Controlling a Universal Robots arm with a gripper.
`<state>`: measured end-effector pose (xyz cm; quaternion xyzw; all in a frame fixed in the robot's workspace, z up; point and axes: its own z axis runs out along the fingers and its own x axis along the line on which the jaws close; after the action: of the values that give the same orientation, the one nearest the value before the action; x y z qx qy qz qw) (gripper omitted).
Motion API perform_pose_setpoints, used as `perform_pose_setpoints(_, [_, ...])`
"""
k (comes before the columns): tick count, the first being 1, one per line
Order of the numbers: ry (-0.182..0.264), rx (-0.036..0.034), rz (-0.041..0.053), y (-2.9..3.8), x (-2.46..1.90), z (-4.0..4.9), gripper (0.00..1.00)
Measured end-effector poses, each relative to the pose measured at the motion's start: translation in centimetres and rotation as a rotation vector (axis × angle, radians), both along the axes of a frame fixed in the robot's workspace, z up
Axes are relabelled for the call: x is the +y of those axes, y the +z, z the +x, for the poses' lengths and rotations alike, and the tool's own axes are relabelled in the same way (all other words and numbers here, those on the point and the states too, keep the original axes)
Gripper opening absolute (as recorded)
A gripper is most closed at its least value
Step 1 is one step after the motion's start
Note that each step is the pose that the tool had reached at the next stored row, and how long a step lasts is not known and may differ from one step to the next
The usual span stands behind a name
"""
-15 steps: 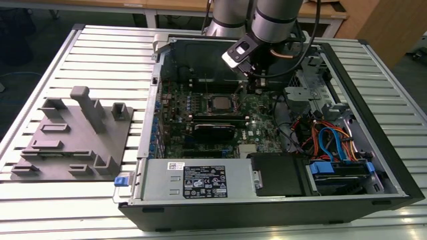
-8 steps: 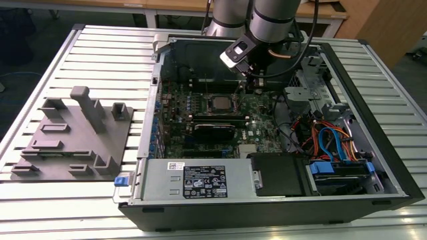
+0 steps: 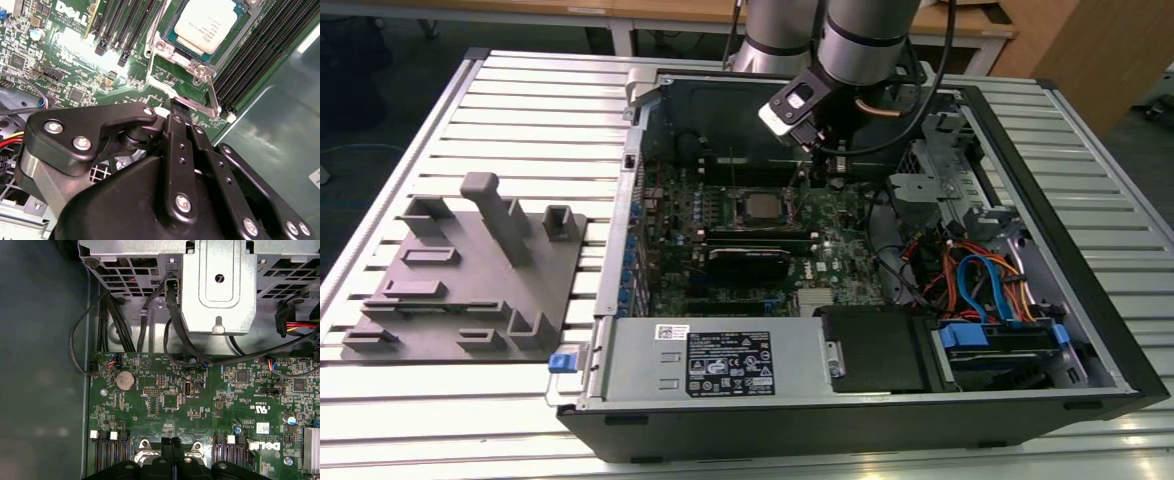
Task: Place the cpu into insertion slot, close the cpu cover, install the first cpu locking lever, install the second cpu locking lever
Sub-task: 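Close the cpu cover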
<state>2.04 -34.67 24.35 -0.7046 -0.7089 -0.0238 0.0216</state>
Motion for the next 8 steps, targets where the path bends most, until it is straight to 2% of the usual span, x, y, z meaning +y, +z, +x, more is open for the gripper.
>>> perform_pose_setpoints(8, [0.000, 0.0000, 0.0000, 0.00, 0.00, -0.31, 0.11])
